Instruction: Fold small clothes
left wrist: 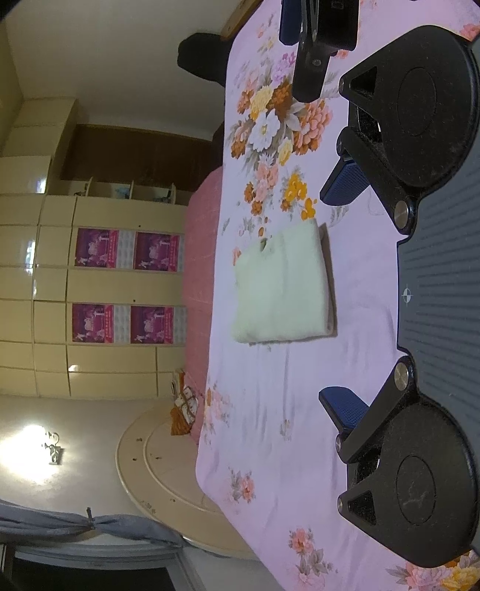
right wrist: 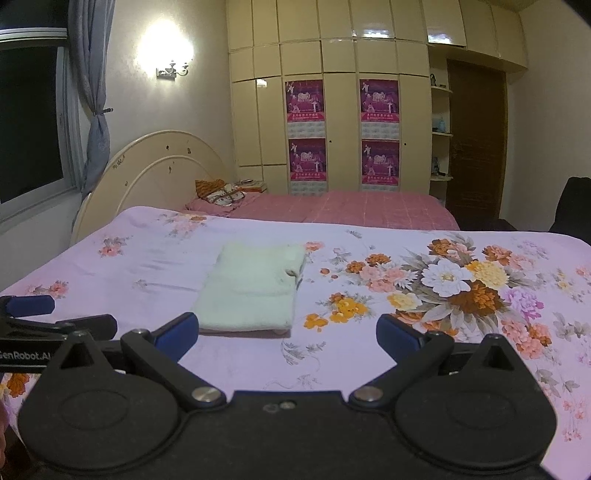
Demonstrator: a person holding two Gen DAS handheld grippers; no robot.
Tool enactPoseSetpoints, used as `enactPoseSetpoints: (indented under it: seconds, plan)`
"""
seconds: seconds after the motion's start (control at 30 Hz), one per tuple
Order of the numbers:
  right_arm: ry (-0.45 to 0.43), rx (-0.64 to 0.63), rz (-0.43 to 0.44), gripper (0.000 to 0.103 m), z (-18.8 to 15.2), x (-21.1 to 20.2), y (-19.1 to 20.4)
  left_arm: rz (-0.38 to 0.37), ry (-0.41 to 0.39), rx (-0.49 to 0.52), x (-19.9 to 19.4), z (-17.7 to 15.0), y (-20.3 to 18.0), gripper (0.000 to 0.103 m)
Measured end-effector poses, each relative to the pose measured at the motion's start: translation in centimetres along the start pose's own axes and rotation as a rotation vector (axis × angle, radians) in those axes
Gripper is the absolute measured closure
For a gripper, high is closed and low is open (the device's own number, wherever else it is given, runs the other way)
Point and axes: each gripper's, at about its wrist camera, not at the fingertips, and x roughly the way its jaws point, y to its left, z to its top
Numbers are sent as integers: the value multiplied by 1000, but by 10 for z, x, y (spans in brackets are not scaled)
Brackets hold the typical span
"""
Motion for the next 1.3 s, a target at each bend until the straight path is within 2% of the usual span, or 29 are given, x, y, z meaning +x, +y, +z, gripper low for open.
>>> enactPoseSetpoints:
  seconds: [1.3]
  plan:
    - [-15, 9, -33, 1, -3, -11, -25, -10, -13, 45, -7, 2, -27, 0]
